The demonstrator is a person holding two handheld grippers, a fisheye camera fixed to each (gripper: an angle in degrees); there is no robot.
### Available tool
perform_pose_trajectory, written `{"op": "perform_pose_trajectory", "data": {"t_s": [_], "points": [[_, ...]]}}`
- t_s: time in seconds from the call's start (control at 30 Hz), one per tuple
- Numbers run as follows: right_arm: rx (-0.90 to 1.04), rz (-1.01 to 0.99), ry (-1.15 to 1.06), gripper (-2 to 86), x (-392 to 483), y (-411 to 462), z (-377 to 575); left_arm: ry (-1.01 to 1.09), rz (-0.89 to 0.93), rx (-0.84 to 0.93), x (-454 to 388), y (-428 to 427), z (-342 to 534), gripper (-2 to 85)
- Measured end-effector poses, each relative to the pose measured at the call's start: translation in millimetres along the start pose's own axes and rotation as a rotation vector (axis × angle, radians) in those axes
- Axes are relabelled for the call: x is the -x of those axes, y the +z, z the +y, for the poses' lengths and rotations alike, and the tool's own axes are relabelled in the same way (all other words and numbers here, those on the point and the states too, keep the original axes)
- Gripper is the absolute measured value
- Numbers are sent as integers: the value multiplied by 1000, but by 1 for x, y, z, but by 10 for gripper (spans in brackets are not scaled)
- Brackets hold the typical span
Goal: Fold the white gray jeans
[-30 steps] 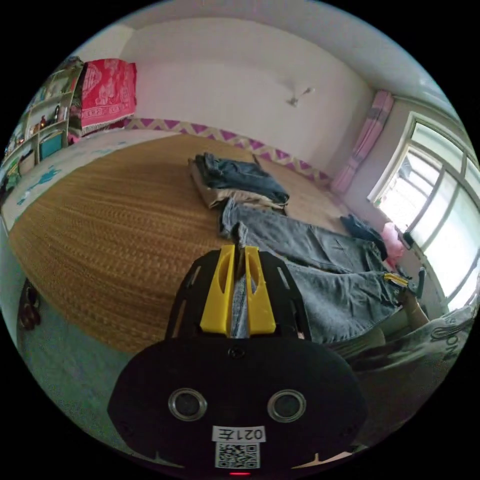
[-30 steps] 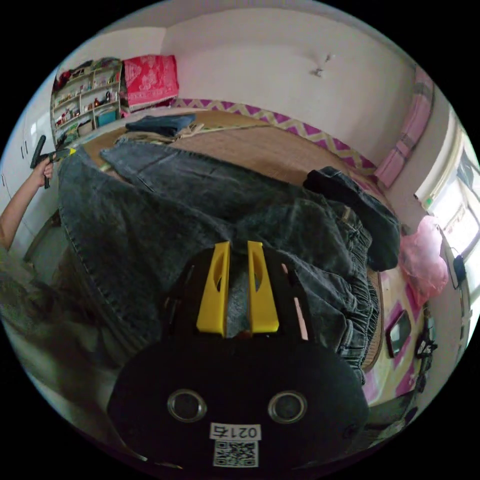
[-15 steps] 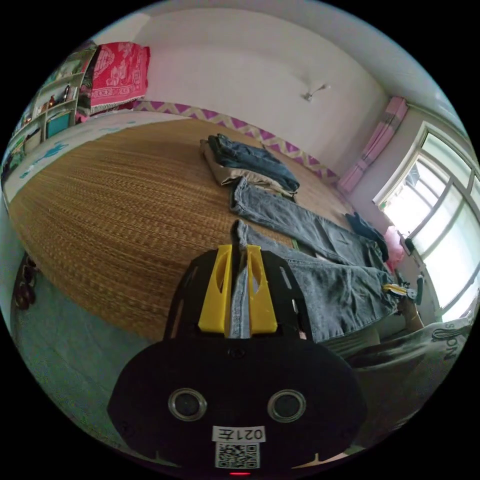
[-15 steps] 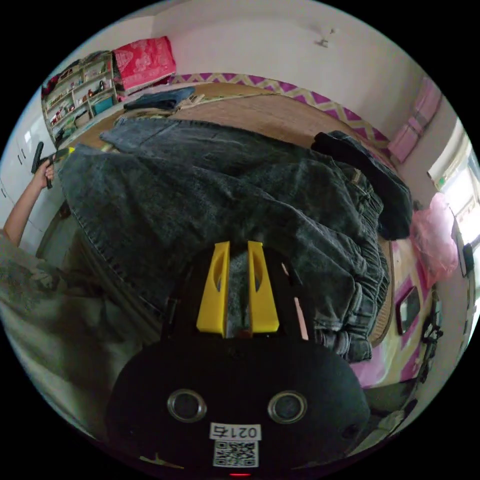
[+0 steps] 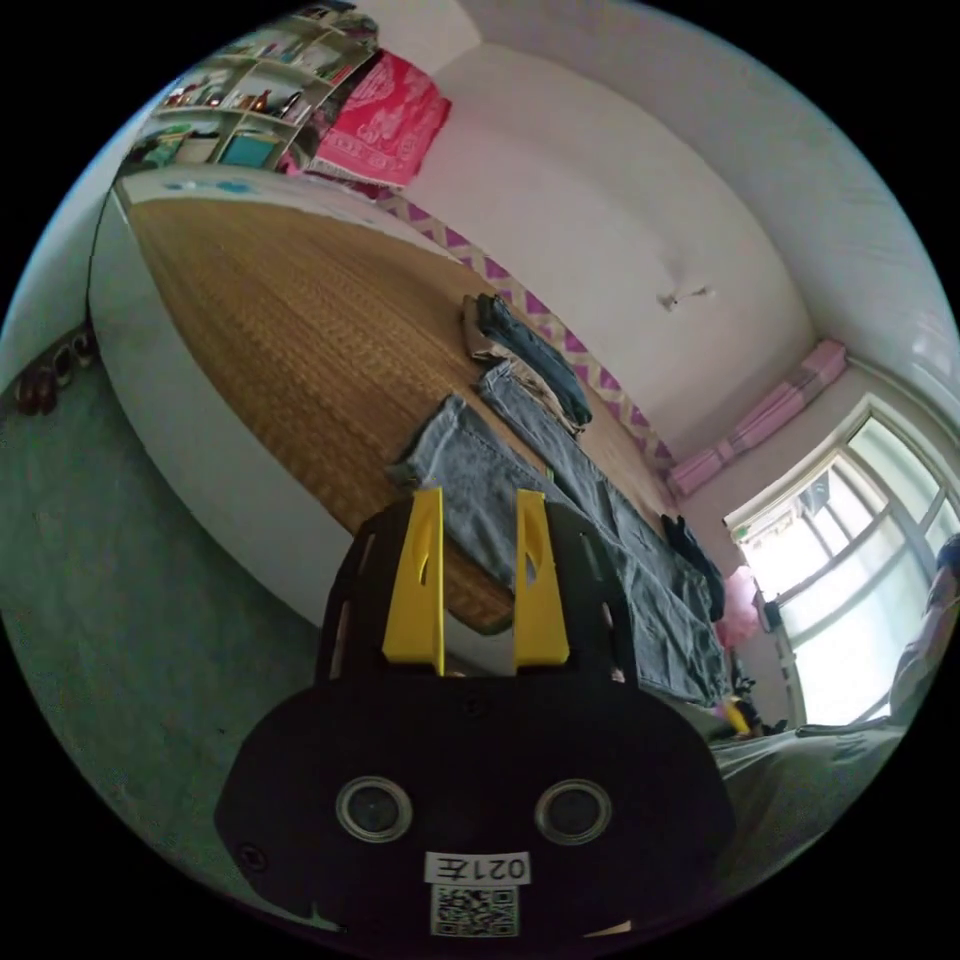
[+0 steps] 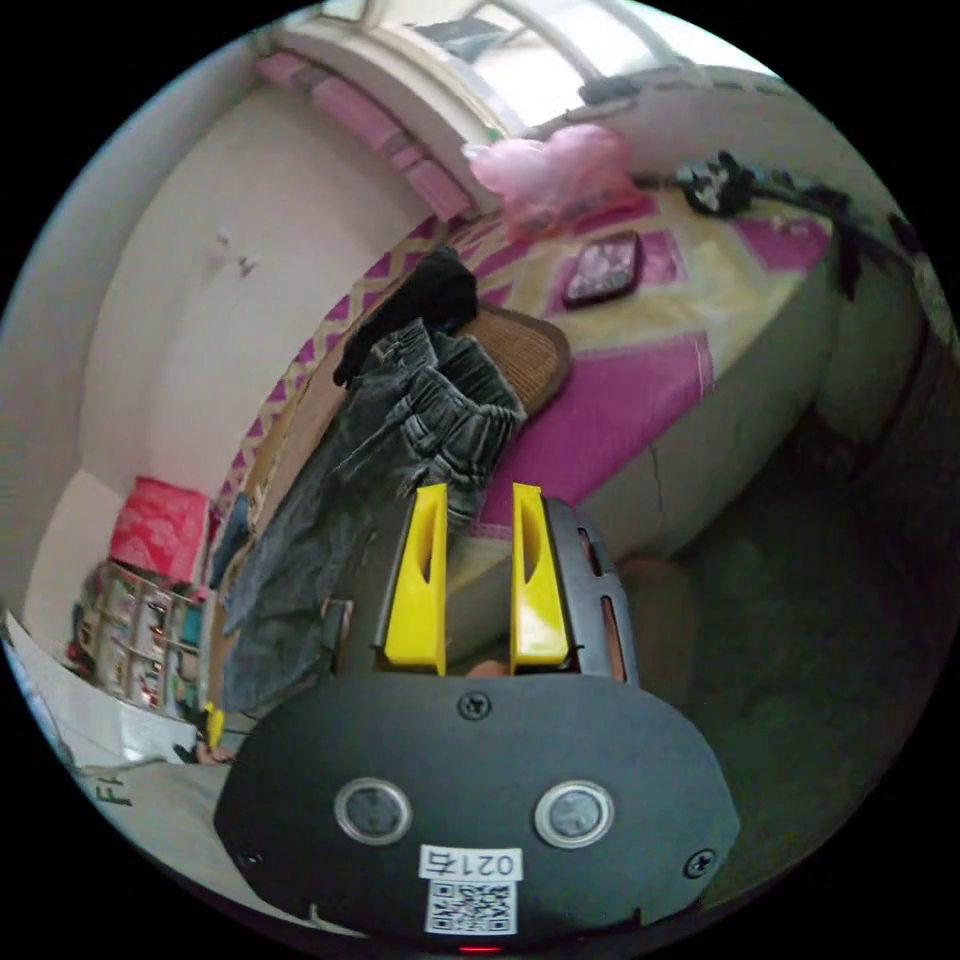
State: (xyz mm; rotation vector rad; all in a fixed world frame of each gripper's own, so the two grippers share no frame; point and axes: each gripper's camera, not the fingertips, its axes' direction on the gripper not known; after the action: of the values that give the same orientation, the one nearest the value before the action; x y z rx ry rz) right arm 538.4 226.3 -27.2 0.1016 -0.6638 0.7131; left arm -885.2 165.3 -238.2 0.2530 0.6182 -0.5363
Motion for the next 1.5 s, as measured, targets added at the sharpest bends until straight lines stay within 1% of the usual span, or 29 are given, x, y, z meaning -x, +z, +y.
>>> {"op": "perform_pose_trajectory", "data": {"t_s": [0.1,0.2,0.3,0.5,0.7,0.83,0.93,1.0,1.1,1.13,1.2,1.27,1.43,1.5], "points": [[23,-116,91,107,-13,9,-10,-22,14,6,0,2,2,104],[28,-190,144,105,-17,13,-26,-39,-22,13,3,4,0,106],[58,-245,178,105,-20,18,-39,-76,-19,11,11,3,-1,106],[55,-214,151,97,-13,13,-58,-138,-15,22,25,7,-3,102],[63,-231,162,93,-14,9,-73,-180,-17,24,31,10,-3,107],[62,-226,159,91,-12,7,-79,-184,60,35,33,25,-5,102],[70,-224,156,91,-10,6,-84,-182,59,33,31,34,-11,86],[76,-239,165,91,-11,4,-86,-216,53,20,36,39,-12,55],[97,-248,165,85,-11,2,-85,-246,128,-8,41,46,-11,4],[105,-249,162,83,-10,2,-84,-243,136,-11,41,48,-11,1],[136,-271,147,45,-7,4,-81,-202,167,-24,38,53,-14,-6],[127,-301,140,11,-3,0,-83,-162,168,-24,30,56,-19,-8],[121,-473,56,-5,32,-14,-117,21,158,-18,-24,64,-62,-10],[122,-529,-26,-6,66,-12,-153,122,121,21,-63,80,-101,-10]]}}
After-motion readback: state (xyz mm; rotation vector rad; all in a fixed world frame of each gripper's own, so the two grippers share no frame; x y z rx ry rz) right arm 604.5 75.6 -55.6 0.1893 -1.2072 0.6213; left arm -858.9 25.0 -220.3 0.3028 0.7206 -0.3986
